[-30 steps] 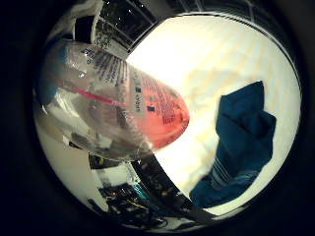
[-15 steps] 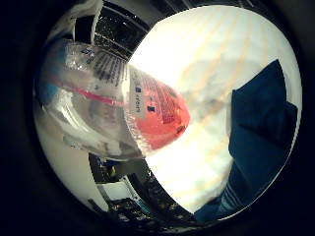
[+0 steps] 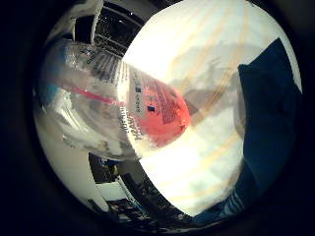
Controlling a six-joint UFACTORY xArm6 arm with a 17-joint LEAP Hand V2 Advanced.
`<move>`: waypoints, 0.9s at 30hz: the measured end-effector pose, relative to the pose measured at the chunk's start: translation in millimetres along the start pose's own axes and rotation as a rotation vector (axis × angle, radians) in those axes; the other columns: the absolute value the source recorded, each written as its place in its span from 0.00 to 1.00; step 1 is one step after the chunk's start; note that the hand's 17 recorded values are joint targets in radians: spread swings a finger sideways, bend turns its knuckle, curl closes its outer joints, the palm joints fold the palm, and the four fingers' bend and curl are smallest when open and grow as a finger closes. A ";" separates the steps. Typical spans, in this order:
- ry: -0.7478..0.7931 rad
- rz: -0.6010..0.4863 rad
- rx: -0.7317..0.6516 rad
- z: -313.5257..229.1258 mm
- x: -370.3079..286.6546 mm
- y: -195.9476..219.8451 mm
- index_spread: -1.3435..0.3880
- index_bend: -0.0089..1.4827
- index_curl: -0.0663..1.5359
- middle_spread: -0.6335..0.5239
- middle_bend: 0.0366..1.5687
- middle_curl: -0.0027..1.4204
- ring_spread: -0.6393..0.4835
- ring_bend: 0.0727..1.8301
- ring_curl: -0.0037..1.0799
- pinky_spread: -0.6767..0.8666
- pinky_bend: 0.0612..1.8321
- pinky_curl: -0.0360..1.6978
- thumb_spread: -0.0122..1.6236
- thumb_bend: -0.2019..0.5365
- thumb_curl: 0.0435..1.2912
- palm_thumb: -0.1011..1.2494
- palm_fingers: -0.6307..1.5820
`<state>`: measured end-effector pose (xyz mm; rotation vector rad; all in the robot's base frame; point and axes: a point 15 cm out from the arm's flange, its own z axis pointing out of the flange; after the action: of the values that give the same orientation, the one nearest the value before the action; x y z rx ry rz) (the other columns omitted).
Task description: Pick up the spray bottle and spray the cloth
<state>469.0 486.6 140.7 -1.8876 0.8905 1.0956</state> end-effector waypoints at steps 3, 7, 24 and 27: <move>-0.001 0.012 -0.005 3.7 6.0 3.7 0.66 0.76 0.48 0.48 0.84 0.39 0.43 0.79 0.52 0.29 0.55 0.69 0.60 0.25 0.61 0.82 0.84; 0.002 0.024 -0.006 6.1 14.1 7.0 0.66 0.76 0.48 0.48 0.85 0.39 0.44 0.79 0.51 0.29 0.55 0.69 0.61 0.25 0.61 0.82 0.84; -0.018 0.024 0.005 8.0 16.9 7.4 0.61 0.27 0.44 0.48 0.67 0.36 0.44 0.72 0.47 0.19 0.56 0.53 0.50 0.23 0.52 0.68 0.69; -0.018 0.013 -0.006 9.4 15.3 9.6 0.58 0.16 0.42 0.48 0.60 0.34 0.45 0.70 0.46 0.16 0.53 0.50 0.54 0.24 0.49 0.68 0.60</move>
<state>463.3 487.5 121.2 -1.8758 0.8912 1.1226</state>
